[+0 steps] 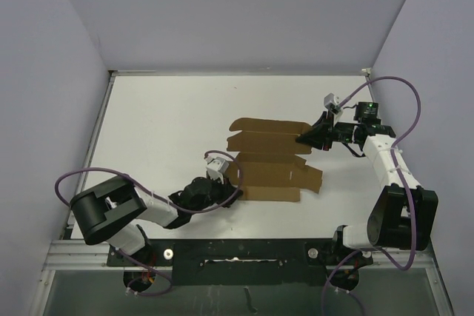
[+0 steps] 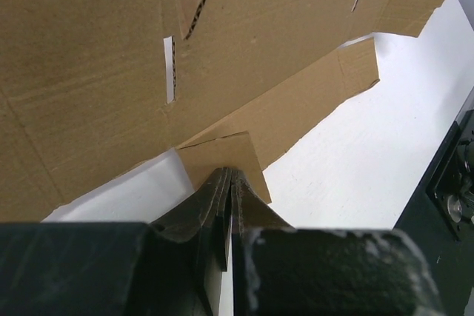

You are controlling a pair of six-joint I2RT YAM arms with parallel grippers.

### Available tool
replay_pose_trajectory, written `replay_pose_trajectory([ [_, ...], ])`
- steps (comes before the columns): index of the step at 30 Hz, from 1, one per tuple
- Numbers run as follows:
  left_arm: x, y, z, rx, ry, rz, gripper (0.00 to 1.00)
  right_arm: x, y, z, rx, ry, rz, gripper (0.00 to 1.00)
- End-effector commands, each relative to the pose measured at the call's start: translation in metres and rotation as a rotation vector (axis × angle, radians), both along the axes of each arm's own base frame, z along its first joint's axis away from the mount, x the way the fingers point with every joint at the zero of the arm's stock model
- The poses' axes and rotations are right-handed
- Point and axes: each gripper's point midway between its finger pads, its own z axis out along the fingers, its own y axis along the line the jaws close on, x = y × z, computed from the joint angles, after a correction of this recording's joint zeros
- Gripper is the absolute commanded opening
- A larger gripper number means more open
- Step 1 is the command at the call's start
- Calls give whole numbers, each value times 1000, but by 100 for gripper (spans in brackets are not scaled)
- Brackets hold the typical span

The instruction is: Fold the paper box

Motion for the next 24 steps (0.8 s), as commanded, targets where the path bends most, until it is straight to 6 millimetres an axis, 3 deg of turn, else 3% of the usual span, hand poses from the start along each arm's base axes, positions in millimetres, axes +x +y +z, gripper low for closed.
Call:
replay_pose_trajectory([
  [1,5,-8,-2,10,19,12,1,0,3,5,16,-28,23,0],
  [10,4,3,-39,123,97,46,0,0,3,3,13,-24,22,0],
  [14,4,3,-46,139,114,50,0,0,4,2,12,-21,24,0],
  [18,4,1,-36,113,94,42,0,0,4,2,9,-20,22,0],
  [24,0,3,-3,56,37,15,7,1,3,3,3,-27,20,0],
])
